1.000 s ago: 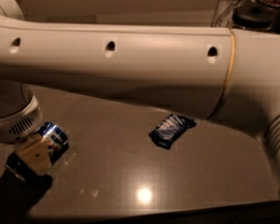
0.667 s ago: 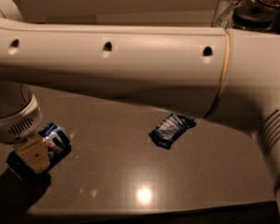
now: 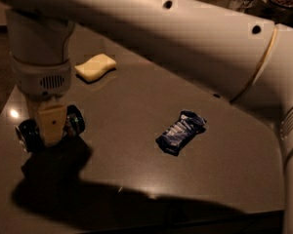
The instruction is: Place pepsi can upright
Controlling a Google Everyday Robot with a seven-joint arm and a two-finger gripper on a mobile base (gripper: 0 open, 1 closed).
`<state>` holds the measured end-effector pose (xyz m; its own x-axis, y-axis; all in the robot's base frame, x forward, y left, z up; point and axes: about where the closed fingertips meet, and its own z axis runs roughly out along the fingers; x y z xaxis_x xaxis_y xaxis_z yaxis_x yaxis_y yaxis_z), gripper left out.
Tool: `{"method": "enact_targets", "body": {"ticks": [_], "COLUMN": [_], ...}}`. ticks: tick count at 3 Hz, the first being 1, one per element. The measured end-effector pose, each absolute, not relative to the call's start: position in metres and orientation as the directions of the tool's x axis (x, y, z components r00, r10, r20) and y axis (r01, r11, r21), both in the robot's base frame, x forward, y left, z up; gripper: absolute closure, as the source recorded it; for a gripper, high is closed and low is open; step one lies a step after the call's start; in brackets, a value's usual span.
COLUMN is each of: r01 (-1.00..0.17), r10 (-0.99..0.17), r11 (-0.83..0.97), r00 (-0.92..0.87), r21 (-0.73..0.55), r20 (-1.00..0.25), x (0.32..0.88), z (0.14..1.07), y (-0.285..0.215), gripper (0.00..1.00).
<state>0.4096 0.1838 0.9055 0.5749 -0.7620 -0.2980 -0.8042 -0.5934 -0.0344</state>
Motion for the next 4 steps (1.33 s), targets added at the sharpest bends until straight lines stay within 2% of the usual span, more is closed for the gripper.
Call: {"method": "enact_targets", "body": {"ticks": [2,4], "r01": [-0.889,-0.960], "r10": [-0.646,-0.477], "r11": [-0.458,-0.266], "r00": [0.336,0.048], "r21": [-0.003,0.092], "r20": [-0.685,-0.878], "x": [0.446,0.478], "z": [0.949,0.945], "y": [0.158,0.129], "gripper": [1.00,1.00]}}
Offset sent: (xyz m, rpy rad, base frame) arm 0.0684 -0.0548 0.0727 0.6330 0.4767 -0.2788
